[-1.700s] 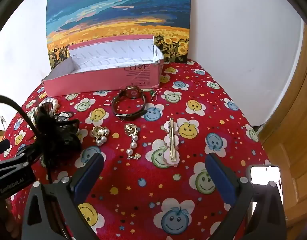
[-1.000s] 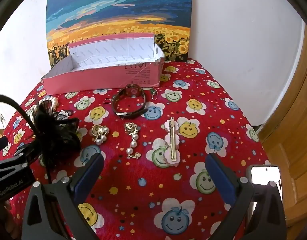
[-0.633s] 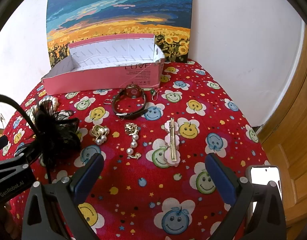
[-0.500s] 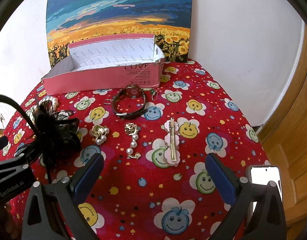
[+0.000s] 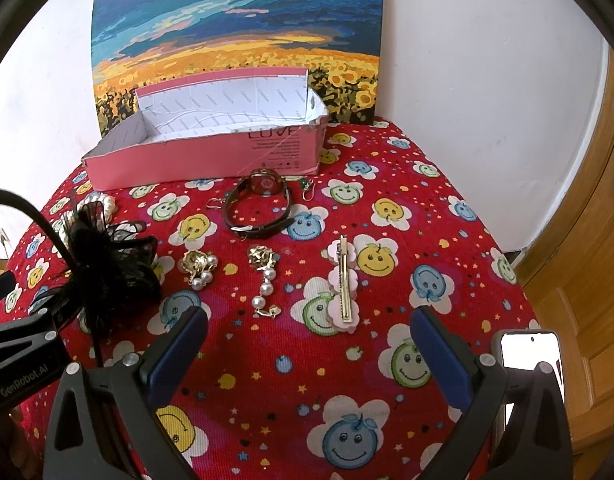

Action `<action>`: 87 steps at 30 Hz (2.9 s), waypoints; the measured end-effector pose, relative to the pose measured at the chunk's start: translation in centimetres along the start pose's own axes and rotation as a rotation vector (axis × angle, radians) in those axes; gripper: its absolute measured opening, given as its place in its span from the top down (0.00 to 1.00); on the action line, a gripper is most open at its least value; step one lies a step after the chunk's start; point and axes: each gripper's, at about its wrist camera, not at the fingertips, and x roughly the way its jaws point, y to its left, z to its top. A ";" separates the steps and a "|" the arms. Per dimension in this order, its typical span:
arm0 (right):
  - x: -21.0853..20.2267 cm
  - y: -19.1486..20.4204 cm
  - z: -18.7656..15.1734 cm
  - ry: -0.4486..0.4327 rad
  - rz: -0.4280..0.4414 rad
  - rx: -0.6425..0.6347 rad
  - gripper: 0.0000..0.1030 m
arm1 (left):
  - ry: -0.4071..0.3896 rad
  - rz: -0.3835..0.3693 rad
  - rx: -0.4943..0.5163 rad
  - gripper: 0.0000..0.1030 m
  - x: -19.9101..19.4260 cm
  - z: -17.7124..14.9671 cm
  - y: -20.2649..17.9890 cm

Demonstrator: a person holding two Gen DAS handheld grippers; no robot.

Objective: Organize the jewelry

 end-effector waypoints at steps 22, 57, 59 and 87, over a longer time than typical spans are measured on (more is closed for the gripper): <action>-0.1 0.0 0.0 0.000 0.000 -0.002 0.00 | -0.001 0.000 -0.002 0.04 -0.1 -0.1 0.0; -1.1 -1.4 0.7 0.021 0.133 -0.032 0.00 | 0.025 -0.059 -0.016 0.04 -0.4 -0.7 0.5; -1.0 -2.2 0.9 0.055 0.206 -0.016 0.00 | 0.028 -0.100 -0.014 0.04 -0.8 -0.6 0.2; -2.7 -9.4 3.9 -0.028 0.370 0.034 0.00 | 0.050 -0.243 -0.021 0.07 1.3 1.9 -5.4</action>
